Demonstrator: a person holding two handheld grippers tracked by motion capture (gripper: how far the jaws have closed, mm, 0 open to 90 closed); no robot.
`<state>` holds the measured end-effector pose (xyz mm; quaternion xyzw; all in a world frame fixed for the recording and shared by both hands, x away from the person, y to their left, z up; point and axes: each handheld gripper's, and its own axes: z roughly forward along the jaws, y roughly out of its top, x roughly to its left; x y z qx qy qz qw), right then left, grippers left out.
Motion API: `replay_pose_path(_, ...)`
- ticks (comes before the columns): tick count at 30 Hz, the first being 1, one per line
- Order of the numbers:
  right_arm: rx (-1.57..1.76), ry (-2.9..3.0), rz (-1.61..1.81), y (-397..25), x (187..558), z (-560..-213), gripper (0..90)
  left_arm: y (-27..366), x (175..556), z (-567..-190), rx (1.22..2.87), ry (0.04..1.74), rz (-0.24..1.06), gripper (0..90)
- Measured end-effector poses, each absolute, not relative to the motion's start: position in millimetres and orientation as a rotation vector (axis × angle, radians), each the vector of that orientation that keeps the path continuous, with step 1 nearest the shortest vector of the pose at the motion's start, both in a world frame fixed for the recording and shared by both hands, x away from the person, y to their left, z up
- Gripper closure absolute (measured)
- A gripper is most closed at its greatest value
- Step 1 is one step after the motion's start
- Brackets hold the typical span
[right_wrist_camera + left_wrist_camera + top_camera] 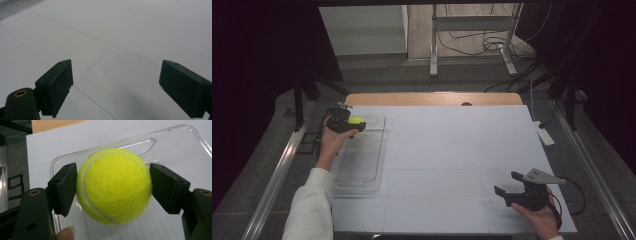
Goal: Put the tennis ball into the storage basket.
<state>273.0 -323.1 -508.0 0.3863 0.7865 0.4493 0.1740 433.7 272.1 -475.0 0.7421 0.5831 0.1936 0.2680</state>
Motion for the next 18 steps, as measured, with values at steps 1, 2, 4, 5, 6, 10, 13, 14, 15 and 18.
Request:
replay_pose_path(1, 1.095, 2.231, 1.274, -323, 273, -508, 12.0, 272, 434, -476, 2.005, 1.575, 0.521, 26.4)
replay_pose_path(2, 1.095, 2.231, 1.273, -323, 273, -508, 12.0, 272, 434, -476, 2.012, 1.577, 0.521, 26.3)
replay_pose_path(4, 1.095, 2.23, 1.274, -323, 273, -508, 12.0, 271, 435, -478, 2.015, 1.581, 0.513, 26.3)
replay_pose_path(5, 1.096, 2.229, 1.274, -323, 273, -508, 12.0, 271, 435, -479, 2.021, 1.577, 0.516, 26.3)
replay_pose_path(6, 1.096, 2.23, 1.274, -323, 273, -508, 12.0, 271, 435, -479, 2.021, 1.577, 0.516, 26.3)
replay_pose_path(10, 1.094, 2.23, 1.273, -323, 273, -508, 12.0, 269, 436, -482, 2.038, 1.582, 0.504, 26.3)
replay_pose_path(13, 1.094, 2.23, 1.273, -323, 273, -508, 12.0, 268, 437, -485, 2.052, 1.593, 0.497, 26.2)
replay_pose_path(14, 1.096, 2.231, 1.273, -323, 273, -508, 12.0, 268, 437, -485, 2.054, 1.595, 0.497, 26.2)
replay_pose_path(15, 1.095, 2.231, 1.273, -323, 273, -508, 12.0, 268, 437, -486, 2.06, 1.597, 0.497, 26.2)
replay_pose_path(18, 1.095, 2.233, 1.272, -323, 273, -509, 12.0, 266, 437, -487, 2.07, 1.593, 0.503, 26.2)
